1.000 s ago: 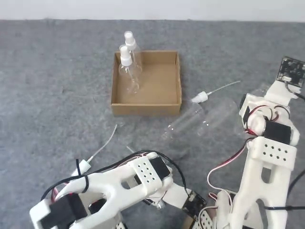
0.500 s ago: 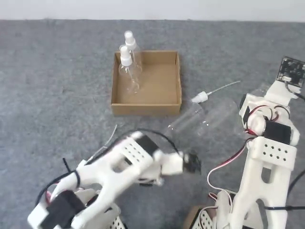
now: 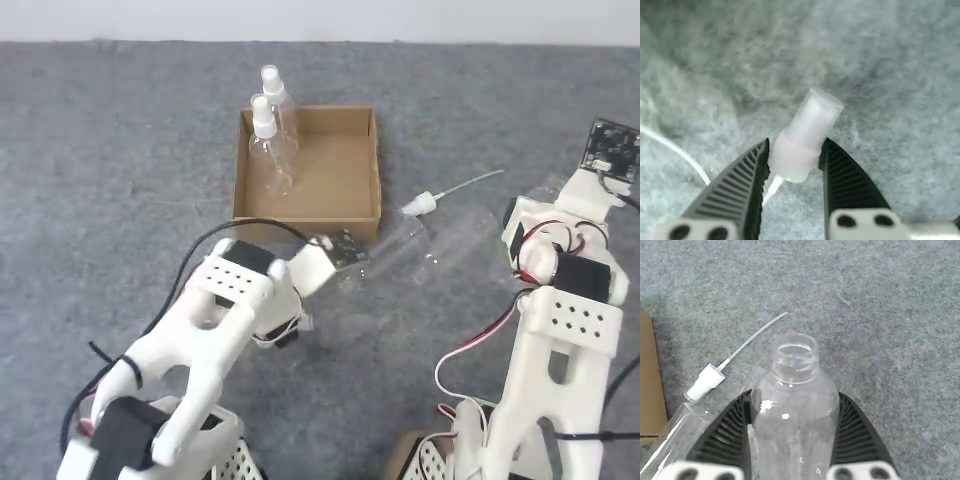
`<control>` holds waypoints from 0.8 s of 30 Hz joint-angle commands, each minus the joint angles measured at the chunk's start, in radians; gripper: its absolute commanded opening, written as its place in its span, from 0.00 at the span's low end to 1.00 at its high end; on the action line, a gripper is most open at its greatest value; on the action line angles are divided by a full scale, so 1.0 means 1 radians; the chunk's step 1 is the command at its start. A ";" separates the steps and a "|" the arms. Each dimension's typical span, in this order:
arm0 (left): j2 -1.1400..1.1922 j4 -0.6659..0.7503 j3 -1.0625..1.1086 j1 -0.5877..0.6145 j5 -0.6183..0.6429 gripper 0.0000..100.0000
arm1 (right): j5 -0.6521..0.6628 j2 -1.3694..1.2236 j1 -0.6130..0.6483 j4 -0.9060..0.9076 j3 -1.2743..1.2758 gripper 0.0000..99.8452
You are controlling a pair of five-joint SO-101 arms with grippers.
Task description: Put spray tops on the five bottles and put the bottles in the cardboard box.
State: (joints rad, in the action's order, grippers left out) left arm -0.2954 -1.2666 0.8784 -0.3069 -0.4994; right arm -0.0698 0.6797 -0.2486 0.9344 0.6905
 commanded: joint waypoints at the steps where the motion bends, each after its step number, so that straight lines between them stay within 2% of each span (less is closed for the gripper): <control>1: 0.000 -0.002 -0.047 0.028 0.064 0.12 | -0.003 0.031 0.024 -0.018 -0.012 0.01; 5: 0.000 -0.002 -0.048 0.028 0.077 0.20 | -0.003 0.031 0.024 -0.018 -0.012 0.01; 9: 0.002 -0.002 -0.070 0.026 0.061 0.21 | -0.003 0.031 0.022 -0.018 -0.012 0.01; 24: 0.003 0.008 -0.045 0.021 -0.310 0.20 | -0.003 0.031 0.022 -0.018 -0.012 0.01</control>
State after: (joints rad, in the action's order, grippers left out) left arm -0.2938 -1.2697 0.8539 -0.2854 -0.7311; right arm -0.0698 0.6797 -0.2486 0.9344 0.6905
